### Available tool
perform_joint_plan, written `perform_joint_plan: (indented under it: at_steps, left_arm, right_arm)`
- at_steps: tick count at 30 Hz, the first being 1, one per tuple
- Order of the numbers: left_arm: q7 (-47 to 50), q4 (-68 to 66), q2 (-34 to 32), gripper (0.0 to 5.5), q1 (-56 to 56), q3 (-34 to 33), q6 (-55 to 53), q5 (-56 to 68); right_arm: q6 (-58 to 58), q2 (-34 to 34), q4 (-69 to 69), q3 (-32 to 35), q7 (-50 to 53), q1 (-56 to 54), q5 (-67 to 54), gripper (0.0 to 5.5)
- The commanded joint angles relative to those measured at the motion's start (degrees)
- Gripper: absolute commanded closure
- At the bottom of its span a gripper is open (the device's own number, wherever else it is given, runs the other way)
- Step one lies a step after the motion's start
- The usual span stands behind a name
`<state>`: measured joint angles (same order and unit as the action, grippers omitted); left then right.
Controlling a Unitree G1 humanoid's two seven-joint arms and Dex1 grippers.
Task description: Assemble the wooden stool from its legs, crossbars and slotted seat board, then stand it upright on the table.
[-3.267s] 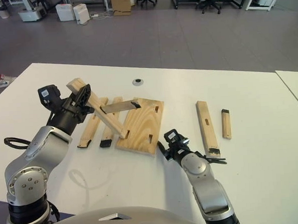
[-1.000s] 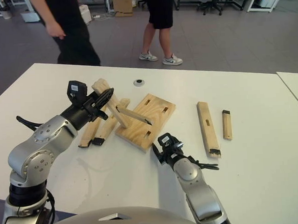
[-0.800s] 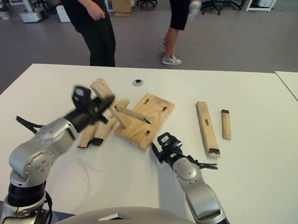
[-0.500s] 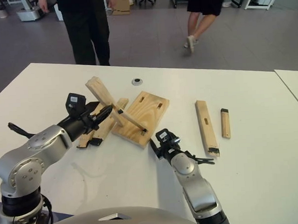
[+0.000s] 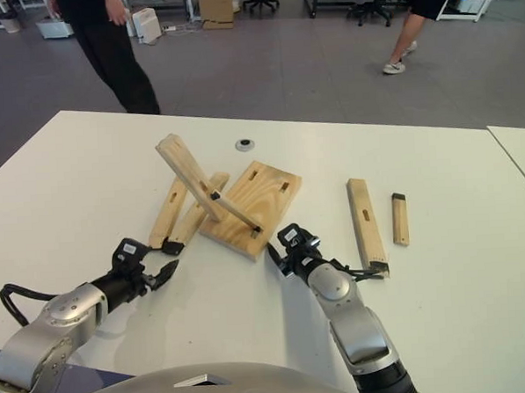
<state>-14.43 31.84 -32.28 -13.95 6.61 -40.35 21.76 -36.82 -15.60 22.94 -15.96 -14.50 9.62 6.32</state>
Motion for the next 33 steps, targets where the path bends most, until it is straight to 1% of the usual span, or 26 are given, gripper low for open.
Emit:
perform_joint_plan:
  at_steps: [1,2,4,6,9,11,13,15,18,20,25,29,33]
  left_arm:
    - [-0.39,0.46,2.26,1.66,4.33,-1.07,2.14,-1.03]
    - [-0.53,0.61,2.48,1.66,4.65,-1.29,2.15,-1.06]
    - [-0.28,2.01,2.95,1.66,5.04,-1.62,1.34,-0.88]
    - [-0.08,1.52,4.27,1.66,6.19,-0.18,1.39,-1.54]
    - [-0.76,-0.29,5.58,1.66,7.71,1.55,1.64,-2.61]
    - [-3.16,-6.24,5.58,1.66,9.81,4.67,3.50,-5.03]
    - [-4.60,-11.37,5.73,1.66,11.14,6.19,5.37,-7.07]
    - [-5.37,-15.74,5.73,1.66,11.35,6.79,7.55,-8.95]
    - [-6.24,-18.29,6.37,1.66,11.44,6.51,9.51,-9.94]
    - [-6.58,-18.82,6.80,1.66,11.76,6.30,10.15,-10.23]
    - [-6.32,-16.38,7.84,1.66,11.71,4.82,9.36,-9.57]
    - [-5.80,-14.51,8.68,1.59,11.36,4.06,8.35,-9.40]
    - [-5.32,-8.59,8.60,1.59,6.88,3.59,5.11,-8.54]
  right_arm:
    - [-1.60,-1.37,-0.07,0.69,-1.01,-0.60,0.01,1.98]
    - [-1.68,-1.45,0.06,0.79,-1.08,-0.67,-0.02,1.98]
    - [2.47,-1.34,0.78,0.71,-3.84,-3.49,-2.18,1.98]
    - [4.34,-2.27,2.11,1.49,-8.09,-6.93,-5.26,1.98]
    - [4.32,-3.66,2.76,3.34,-11.59,-9.27,-8.18,1.98]
    - [1.67,-6.29,3.29,7.10,-17.75,-13.99,-14.13,1.98]
    - [-0.04,-7.44,2.95,8.57,-20.68,-17.55,-17.55,1.98]
    - [0.54,-7.62,0.40,6.61,-22.50,-20.64,-17.87,1.98]
    - [2.24,-7.35,-4.49,3.29,-24.93,-24.27,-17.34,1.98]
    - [2.99,-7.49,-6.31,2.28,-25.86,-25.16,-17.27,1.98]
    - [5.40,-6.31,-15.60,-2.47,-25.68,-29.19,-12.84,1.98]
    - [6.29,-4.67,-20.23,-3.50,-25.00,-31.09,-11.38,2.68]
    - [6.63,-3.90,-20.15,-3.65,-25.89,-31.25,-11.82,3.42]
